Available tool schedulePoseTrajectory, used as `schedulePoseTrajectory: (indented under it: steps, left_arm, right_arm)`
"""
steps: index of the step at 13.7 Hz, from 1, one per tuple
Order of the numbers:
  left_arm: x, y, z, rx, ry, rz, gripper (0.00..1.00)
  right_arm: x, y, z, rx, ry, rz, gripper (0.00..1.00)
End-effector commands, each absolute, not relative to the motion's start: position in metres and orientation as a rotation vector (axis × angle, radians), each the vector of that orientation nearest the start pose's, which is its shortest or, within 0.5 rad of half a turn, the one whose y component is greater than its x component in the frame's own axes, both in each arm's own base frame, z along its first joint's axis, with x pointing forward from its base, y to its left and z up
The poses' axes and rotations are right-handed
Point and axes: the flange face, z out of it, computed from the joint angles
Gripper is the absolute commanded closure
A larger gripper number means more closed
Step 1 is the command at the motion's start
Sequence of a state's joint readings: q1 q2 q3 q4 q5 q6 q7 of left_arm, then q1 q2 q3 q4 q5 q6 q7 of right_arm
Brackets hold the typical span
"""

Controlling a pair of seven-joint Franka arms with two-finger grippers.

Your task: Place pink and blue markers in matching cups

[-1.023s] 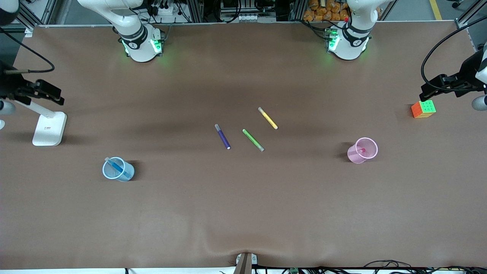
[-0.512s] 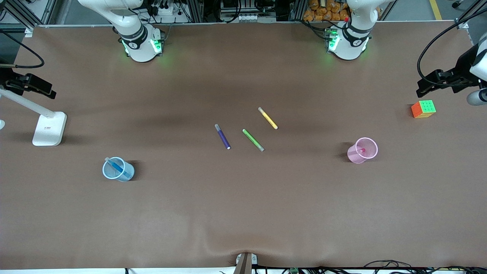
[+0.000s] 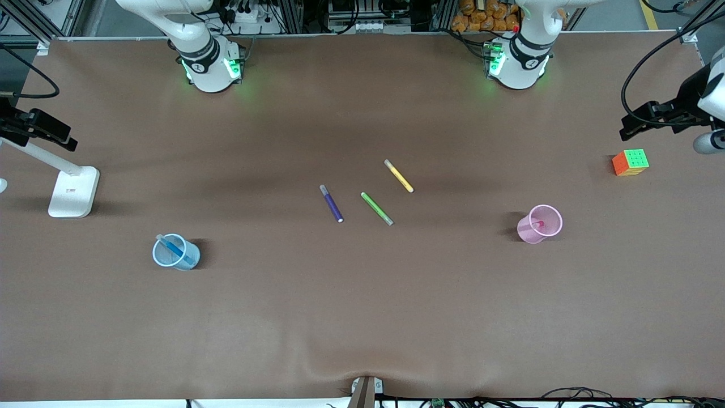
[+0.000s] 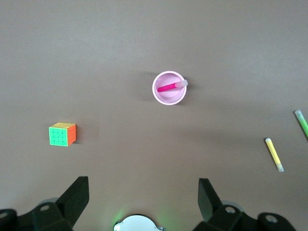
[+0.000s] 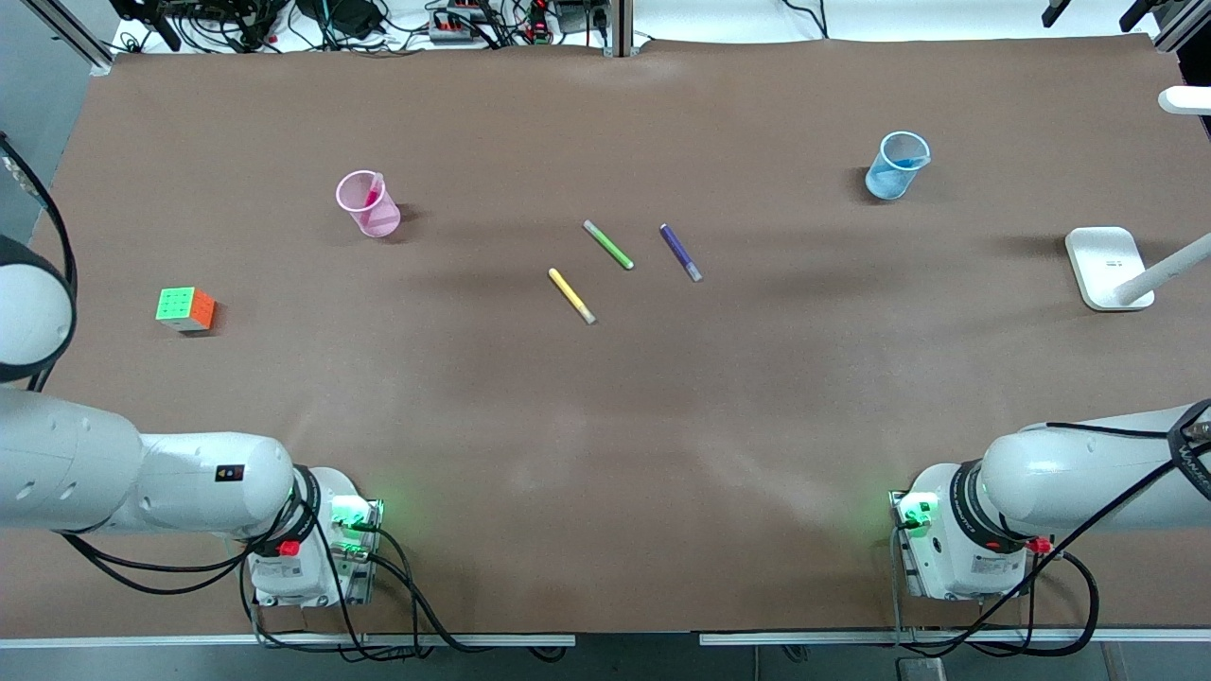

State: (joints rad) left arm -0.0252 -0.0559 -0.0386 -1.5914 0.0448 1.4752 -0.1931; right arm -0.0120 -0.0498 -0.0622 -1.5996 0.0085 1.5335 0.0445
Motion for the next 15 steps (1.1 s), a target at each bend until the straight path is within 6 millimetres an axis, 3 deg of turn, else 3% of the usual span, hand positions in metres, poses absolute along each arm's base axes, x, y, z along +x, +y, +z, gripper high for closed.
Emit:
schedulePoseTrajectory:
  steps: [1, 11, 15]
  left_arm:
    - [0.497, -0.025, 0.635, -3.102, -0.203, 0.035, 0.00]
    - [0.487, -0.043, 0.646, -3.108, -0.126, 0.025, 0.00]
    - [0.490, -0.040, 0.650, -3.118, -0.059, 0.011, 0.00]
  right_arm:
    - [0.530, -0.038, 0.639, -3.106, 0.163, 0.011, 0.00]
    - [0.530, -0.035, 0.636, -3.108, 0.153, 0.035, 0.00]
    - [0.531, -0.035, 0.635, -3.108, 0.154, 0.037, 0.00]
